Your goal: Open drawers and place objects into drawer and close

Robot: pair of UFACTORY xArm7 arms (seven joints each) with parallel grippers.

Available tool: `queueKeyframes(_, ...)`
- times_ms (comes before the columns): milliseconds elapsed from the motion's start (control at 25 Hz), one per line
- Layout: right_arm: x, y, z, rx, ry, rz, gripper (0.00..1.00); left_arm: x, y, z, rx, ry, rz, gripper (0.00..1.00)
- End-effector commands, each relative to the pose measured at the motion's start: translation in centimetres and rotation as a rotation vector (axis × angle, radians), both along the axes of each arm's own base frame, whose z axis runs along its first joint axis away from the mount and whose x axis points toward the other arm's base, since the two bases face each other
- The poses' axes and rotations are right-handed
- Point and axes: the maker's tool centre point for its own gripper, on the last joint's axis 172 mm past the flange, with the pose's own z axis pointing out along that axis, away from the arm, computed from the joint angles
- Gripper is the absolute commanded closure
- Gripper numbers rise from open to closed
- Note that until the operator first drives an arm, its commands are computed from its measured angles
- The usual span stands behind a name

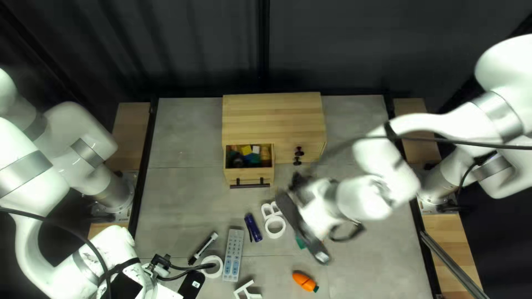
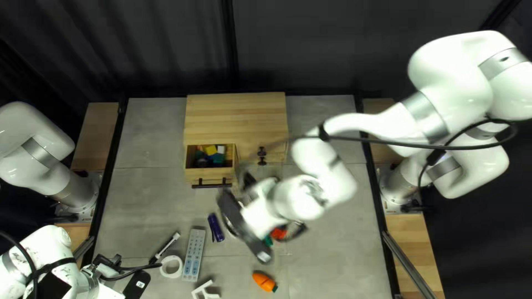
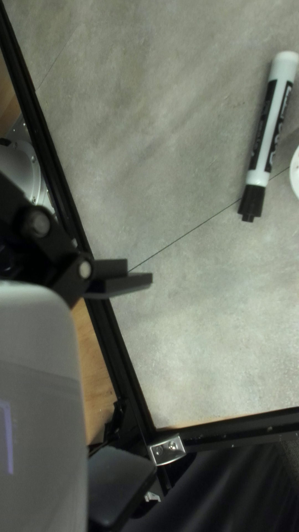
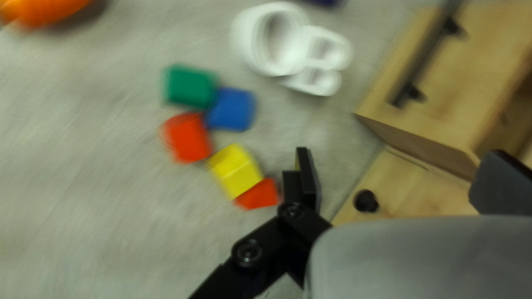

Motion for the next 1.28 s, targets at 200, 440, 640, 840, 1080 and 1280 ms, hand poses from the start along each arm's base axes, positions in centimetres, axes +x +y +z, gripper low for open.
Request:
queueKeyframes(200,-3.0,0.0,-5.0,0.067,0.135,0.112,0.00,0.0,0.0,0.0,0.000,0.000,0.000,0.00)
queueKeyframes(440,-2.5,-1.1,-7.8,0.101,0.162,0.098,0.00,0.0,0.0,0.0,0.000,0.000,0.000,0.00)
queueKeyframes(640,-2.1,-1.9,-9.4,0.125,0.177,0.085,0.00,0.0,0.0,0.0,0.000,0.000,0.000,0.00)
queueKeyframes(840,-1.7,-2.9,-9.7,0.132,0.178,0.078,0.00,0.0,0.0,0.0,0.000,0.000,0.000,0.00)
queueKeyframes(1080,-1.2,-4.6,-11.3,0.133,0.197,0.058,0.00,0.0,0.0,0.0,0.000,0.000,0.000,0.00)
queueKeyframes(1280,-1.1,-6.3,-12.1,0.114,0.226,0.013,0.00,0.0,0.0,0.0,0.000,0.000,0.000,0.00)
